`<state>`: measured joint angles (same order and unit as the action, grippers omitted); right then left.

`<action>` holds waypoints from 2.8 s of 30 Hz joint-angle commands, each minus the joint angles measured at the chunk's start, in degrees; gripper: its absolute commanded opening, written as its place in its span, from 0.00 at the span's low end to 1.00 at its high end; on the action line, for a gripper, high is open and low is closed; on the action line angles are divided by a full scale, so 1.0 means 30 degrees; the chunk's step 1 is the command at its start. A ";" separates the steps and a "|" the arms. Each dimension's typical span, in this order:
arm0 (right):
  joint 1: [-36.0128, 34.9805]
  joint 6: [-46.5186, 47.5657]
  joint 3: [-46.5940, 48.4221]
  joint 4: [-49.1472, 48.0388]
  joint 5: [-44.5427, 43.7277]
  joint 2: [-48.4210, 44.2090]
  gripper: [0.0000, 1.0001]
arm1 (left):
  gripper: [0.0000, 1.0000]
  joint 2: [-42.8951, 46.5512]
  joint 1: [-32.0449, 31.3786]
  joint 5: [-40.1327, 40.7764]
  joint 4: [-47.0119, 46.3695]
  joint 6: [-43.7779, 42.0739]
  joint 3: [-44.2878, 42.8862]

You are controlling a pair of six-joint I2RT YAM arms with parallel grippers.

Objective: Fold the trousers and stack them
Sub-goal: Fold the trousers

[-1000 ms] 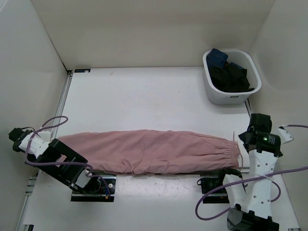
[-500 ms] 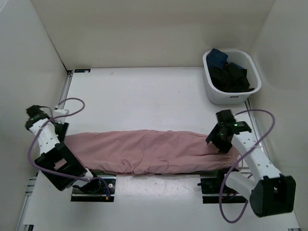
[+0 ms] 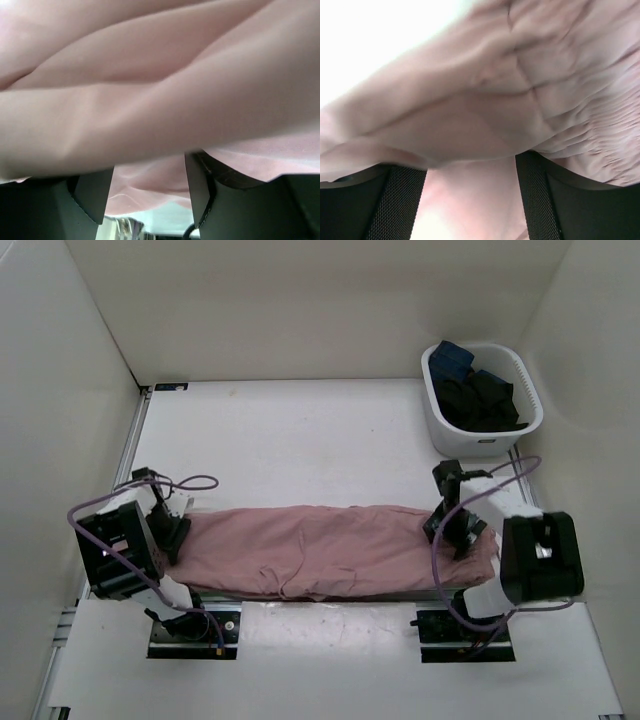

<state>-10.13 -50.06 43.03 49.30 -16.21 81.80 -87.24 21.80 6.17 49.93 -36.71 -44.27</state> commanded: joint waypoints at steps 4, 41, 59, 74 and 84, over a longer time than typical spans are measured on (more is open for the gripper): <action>0.0916 0.1305 0.6098 -0.2902 -0.4383 0.4919 0.72 | 0.69 -0.1854 -0.1525 -0.1910 -0.4343 0.2508 -0.3490; 0.7916 0.1714 -0.1249 -1.5170 0.6274 0.2051 0.99 | 0.79 0.1190 -0.1525 -0.3056 -0.1703 0.3301 -0.1298; 0.8094 0.6830 0.4081 -0.5419 -0.4114 -0.5637 0.00 | 0.93 0.2596 -0.1875 -0.5984 0.0729 0.2715 -0.5106; -1.5742 0.1528 0.9992 0.1868 -1.6212 -0.2020 0.00 | 0.98 -0.1064 -0.6711 -0.5369 -0.1410 0.4355 -0.2792; -2.1555 -0.4058 1.3547 0.3345 -1.6570 0.5365 0.00 | 0.96 -0.1329 -0.7326 -0.4959 -0.1410 0.4736 -0.2792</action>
<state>-73.69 -56.97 79.55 58.65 -60.55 96.66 -92.03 0.16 -8.78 46.83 -23.22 -52.53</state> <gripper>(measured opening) 0.149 0.959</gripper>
